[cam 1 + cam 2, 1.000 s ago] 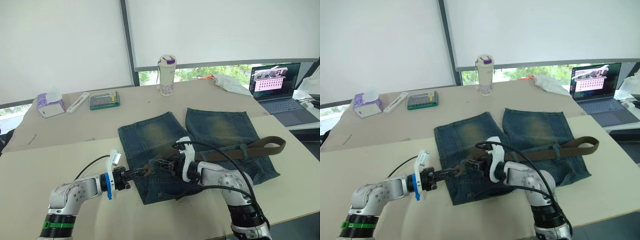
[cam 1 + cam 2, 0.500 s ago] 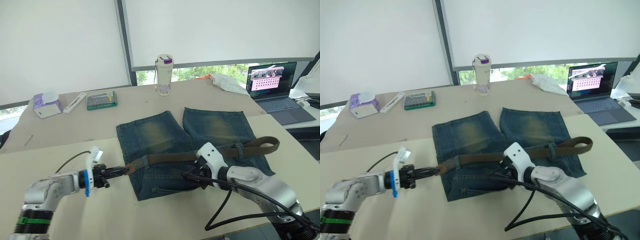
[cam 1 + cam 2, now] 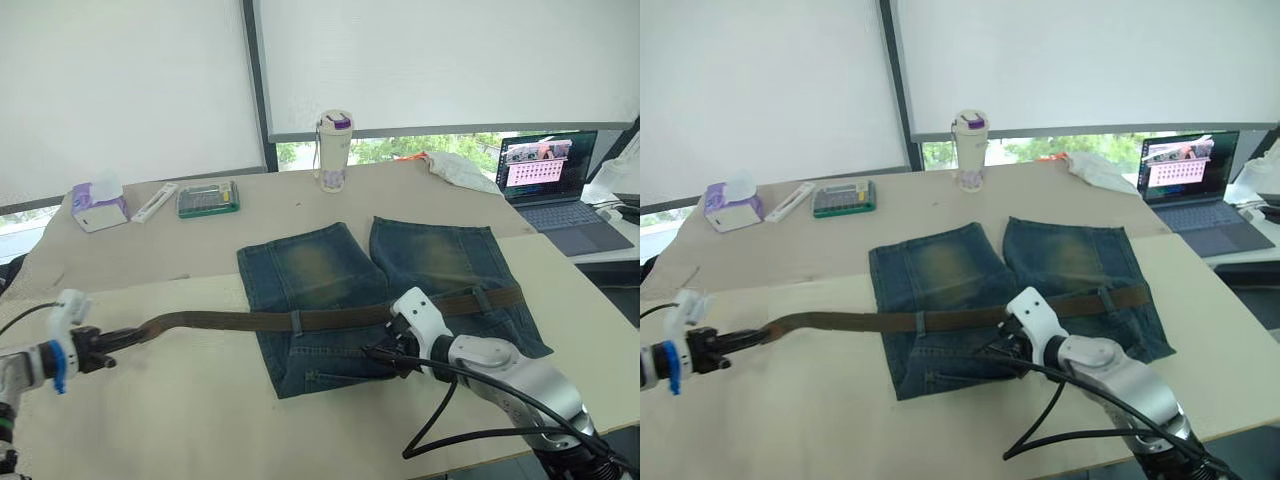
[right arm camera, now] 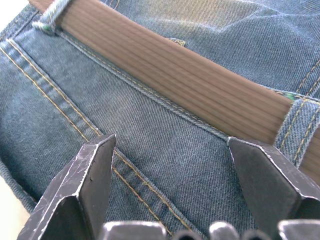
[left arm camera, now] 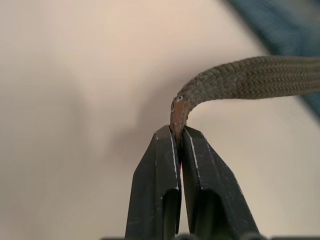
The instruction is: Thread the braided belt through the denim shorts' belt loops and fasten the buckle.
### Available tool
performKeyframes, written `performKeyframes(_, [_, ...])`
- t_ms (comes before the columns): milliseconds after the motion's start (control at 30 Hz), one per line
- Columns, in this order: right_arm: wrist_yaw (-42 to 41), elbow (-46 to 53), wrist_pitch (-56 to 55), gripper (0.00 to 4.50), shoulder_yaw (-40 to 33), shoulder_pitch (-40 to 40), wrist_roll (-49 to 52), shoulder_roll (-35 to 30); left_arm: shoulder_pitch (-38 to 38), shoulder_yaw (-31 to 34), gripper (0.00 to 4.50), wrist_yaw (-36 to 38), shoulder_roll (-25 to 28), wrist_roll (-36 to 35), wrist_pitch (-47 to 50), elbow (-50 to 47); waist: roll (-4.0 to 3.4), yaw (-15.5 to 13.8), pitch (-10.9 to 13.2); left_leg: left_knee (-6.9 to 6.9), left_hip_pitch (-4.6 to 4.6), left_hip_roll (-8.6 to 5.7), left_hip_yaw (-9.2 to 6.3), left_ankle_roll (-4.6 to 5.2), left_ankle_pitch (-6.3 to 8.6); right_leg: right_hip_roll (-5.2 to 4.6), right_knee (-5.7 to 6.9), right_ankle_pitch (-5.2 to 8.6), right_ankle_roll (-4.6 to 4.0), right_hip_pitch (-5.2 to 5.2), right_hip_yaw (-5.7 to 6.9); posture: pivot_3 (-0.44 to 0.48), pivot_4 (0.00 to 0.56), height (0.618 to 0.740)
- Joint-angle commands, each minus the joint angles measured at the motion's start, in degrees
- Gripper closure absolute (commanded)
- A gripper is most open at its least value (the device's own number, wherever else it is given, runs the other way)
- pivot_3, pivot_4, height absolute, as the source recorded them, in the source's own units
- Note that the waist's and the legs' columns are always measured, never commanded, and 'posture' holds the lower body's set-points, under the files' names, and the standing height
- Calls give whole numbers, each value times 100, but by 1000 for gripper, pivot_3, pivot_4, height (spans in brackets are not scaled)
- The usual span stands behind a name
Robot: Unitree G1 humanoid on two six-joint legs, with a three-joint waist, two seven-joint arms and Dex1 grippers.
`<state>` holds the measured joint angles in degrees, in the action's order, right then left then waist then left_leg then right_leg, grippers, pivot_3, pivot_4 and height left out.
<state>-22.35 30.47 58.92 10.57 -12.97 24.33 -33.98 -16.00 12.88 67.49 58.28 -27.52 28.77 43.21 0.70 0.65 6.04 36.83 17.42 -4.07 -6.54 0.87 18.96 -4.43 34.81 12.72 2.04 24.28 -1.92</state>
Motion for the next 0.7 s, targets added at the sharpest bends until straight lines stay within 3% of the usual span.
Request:
performKeyframes(33, [92,-188,87,574,-114,123,-123,33,6,235,4500,-35,212,283,-463,552,0,-15,-1,0,0,0,-1,6,4,-1,1,0,0,-1,2,0,150,740])
performKeyframes(167, [41,-101,149,574,-191,188,-132,5,-132,555,4500,-1150,220,531,-1264,1455,6,-23,-7,0,-4,1,-3,15,9,-2,7,0,-1,-1,3,0,150,740])
performKeyframes(367, [-478,385,-204,574,-678,169,383,42,-139,621,4500,-1272,171,740,-1771,1732,-8,-26,-6,0,-3,0,-3,15,9,-4,9,0,0,0,3,0,150,740])
performKeyframes(400, [-515,543,-135,317,-977,158,694,189,-227,711,4500,-1336,175,699,-1733,1813,-10,-24,-5,0,-3,-1,-3,15,9,-4,9,0,0,0,3,0,150,740])
performKeyframes(433, [-604,749,-50,57,-1203,174,948,201,-314,826,4139,-1296,181,605,-1681,1826,-15,-15,-2,0,0,0,-4,15,9,-4,9,0,-1,1,3,0,150,740])
performKeyframes(533, [-921,1448,364,0,-1700,394,1374,-450,-515,1121,3130,-626,201,130,-1170,1189,-20,-15,11,0,15,1,-5,18,10,-3,12,-1,0,14,4,0,150,740])
performKeyframes(600, [-1129,1723,606,0,-2229,559,1702,-919,-581,1136,2466,-228,137,-406,-190,-32,-6,-62,21,2,17,0,-14,18,10,-3,11,-1,0,10,18,0,150,740])
performKeyframes(700, [-1268,1760,789,0,-2862,539,1677,-1779,-574,629,1417,-49,-105,-1433,1512,-2608,4,-138,41,14,35,-2,-45,18,10,-15,5,-1,-1,0,50,0,150,740])
